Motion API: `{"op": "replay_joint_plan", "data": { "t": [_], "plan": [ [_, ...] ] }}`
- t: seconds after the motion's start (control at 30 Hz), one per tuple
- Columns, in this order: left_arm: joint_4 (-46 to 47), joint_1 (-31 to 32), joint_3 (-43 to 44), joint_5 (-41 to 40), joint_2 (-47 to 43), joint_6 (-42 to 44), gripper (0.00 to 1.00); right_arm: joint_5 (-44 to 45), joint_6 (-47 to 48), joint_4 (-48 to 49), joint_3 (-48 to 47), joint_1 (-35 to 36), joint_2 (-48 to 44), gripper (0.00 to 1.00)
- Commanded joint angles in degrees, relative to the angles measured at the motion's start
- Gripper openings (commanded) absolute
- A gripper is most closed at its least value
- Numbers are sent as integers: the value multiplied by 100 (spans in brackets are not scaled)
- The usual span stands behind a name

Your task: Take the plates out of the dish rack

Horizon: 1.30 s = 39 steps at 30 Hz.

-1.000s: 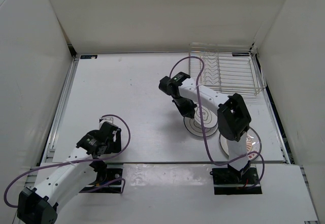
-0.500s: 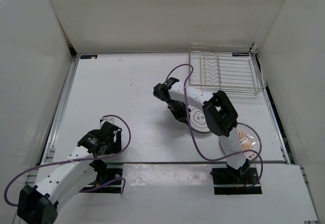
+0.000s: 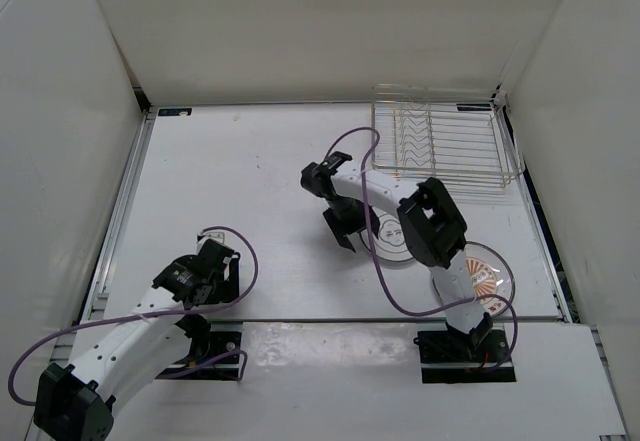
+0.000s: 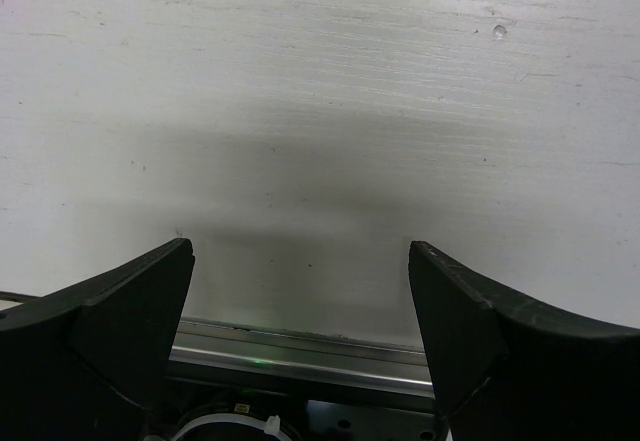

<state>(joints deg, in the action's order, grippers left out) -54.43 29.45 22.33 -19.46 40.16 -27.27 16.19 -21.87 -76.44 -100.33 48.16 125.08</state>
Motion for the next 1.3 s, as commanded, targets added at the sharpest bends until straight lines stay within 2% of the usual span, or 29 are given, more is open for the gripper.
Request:
{"op": "replay_joint_plan", "data": {
  "t": [0.0,0.03,0.1,0.2,0.37,0.47,0.63,0.67,0.8,0.87,0.97,1.13,1.2,1.23,1.27],
  "plan": [
    [-15,17,123,21,0,-16,100,-177,25,-1821,-320,0,-782,69],
    [-6,17,131,30,-8,-7,100,-203,-10,-1804,-442,0,-870,74],
    [3,17,132,22,0,-15,100,-116,-37,-1804,-697,0,-1177,75],
    [-15,25,123,30,0,-16,100,226,-160,-1751,-1310,-61,-1477,75],
    [3,17,114,22,-26,2,100,254,-45,-1488,-2112,-79,-1925,76],
    [-23,8,123,-5,-105,-24,100,271,-81,-1233,-2122,-70,-2364,76],
    [-76,-413,404,-163,-535,63,100,885,146,-680,-1780,-61,-3006,87],
    [-41,-457,491,-128,-571,72,100,1060,261,-331,-1709,-70,-3259,89],
    [676,-502,694,-119,-712,318,100,1711,297,85,-1349,-61,-3560,89],
    [1064,-502,720,117,-685,738,100,1835,306,95,-1401,-79,-3543,89],
    [1513,-493,817,592,-493,1355,100,2081,332,77,-1436,-79,-3525,89],
    [1498,-502,1570,611,70,2190,100,2476,245,95,-1287,-79,-3657,89],
    [1427,-493,1765,506,325,2218,100,3143,157,-10,-1243,-88,-3736,89],
    [1340,-502,2149,435,404,2104,100,3528,113,-37,-1191,-114,-3858,89],
    [1261,-511,2284,34,561,1842,100,3932,104,-150,-1121,-123,-3894,89]
  ]
}}
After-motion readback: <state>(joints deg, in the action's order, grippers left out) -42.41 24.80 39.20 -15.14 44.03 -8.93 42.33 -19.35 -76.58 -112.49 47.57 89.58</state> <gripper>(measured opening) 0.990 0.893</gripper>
